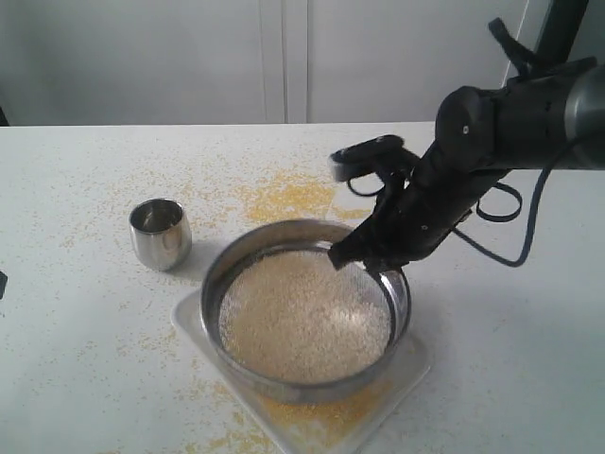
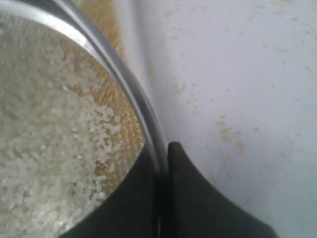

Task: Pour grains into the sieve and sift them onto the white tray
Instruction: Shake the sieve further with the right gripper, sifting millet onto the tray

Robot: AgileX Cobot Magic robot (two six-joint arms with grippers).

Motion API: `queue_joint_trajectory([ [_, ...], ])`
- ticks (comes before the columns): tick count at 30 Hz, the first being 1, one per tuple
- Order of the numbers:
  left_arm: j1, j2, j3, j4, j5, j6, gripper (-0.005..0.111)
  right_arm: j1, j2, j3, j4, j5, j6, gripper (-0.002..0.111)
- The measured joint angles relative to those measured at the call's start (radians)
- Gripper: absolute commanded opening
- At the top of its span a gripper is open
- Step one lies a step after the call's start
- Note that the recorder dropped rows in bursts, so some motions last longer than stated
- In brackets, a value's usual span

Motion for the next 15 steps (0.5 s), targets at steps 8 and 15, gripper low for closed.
queue_joint_trajectory([
  [8,0.000,0.000,0.000,0.000,0.000,0.000,0.001,0.029,-0.004,0.000,0.019,0.006,-0.021,0.000],
  [15,0.000,0.000,0.000,0.000,0.000,0.000,0.001,0.051,-0.007,-0.012,0.051,0.029,-0.231,0.000],
])
